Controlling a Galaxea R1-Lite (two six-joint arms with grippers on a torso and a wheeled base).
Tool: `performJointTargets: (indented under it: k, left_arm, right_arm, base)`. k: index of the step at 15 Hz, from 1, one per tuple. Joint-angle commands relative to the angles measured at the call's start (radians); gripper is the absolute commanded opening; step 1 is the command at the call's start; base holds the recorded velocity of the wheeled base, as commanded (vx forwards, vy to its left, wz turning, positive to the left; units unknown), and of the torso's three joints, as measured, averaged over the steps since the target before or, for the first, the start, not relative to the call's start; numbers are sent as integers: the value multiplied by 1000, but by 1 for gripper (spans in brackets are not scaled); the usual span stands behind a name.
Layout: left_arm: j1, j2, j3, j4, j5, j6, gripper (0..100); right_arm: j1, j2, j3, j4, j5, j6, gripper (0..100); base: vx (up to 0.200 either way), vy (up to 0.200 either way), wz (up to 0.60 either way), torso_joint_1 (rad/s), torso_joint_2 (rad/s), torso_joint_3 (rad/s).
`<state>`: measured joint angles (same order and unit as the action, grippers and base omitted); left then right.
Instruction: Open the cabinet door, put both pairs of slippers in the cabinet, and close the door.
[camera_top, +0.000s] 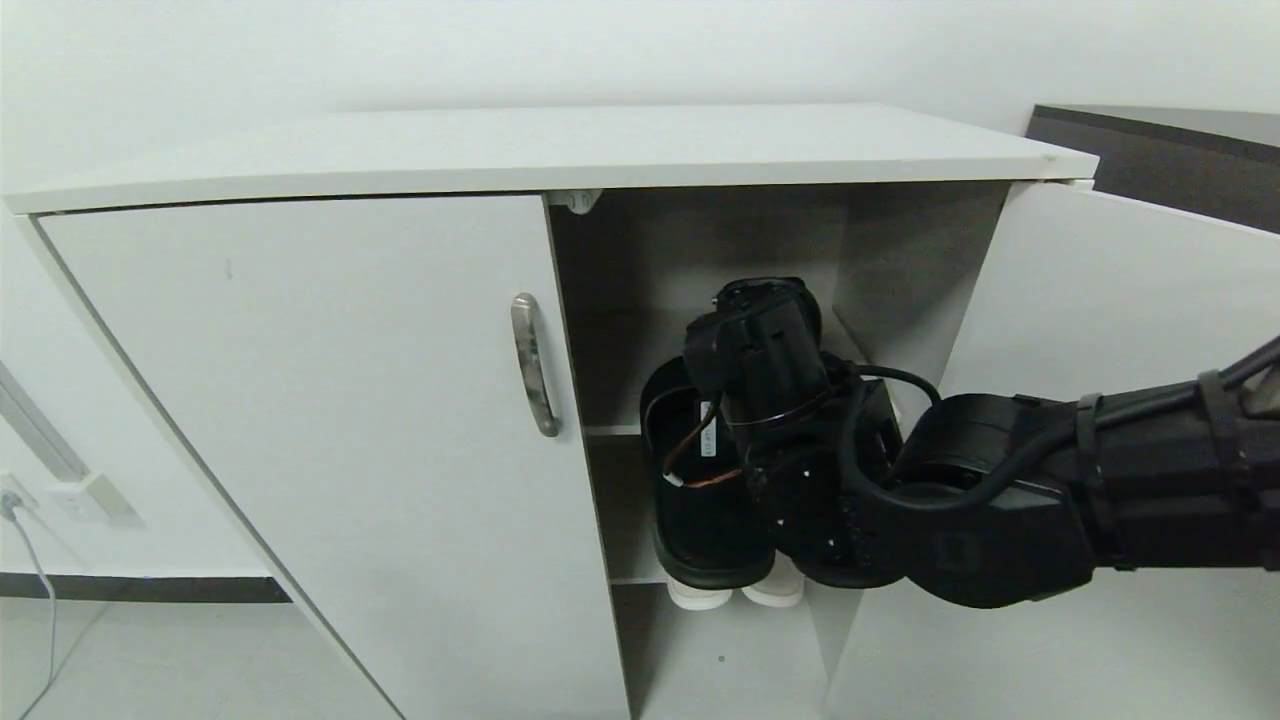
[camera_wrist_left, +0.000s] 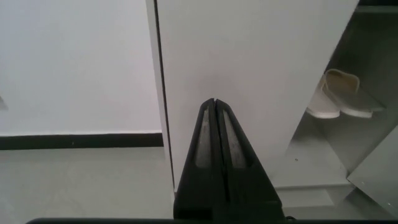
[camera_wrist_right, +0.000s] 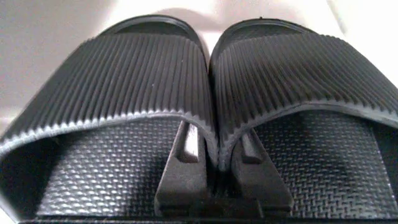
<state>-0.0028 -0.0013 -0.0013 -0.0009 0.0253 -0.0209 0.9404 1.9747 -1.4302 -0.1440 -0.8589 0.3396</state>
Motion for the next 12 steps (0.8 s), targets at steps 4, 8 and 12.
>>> performJointTargets:
  k: [4, 8, 12]
  left_arm:
    - [0, 1, 0, -1, 1, -1, 0]
    - [0, 1, 0, -1, 1, -1, 0]
    - [0, 1, 0, -1, 1, -2, 0]
  right_arm:
    - [-32, 41, -49, -5, 11, -17, 0]
    - [-81, 122, -165, -2, 72, -40, 0]
    - [-109, 201, -294, 6, 78, -76, 0]
  base:
    - [0, 0, 0, 0, 0, 0]
    - [0, 0, 0, 0, 0, 0]
    - [0, 0, 0, 0, 0, 0]
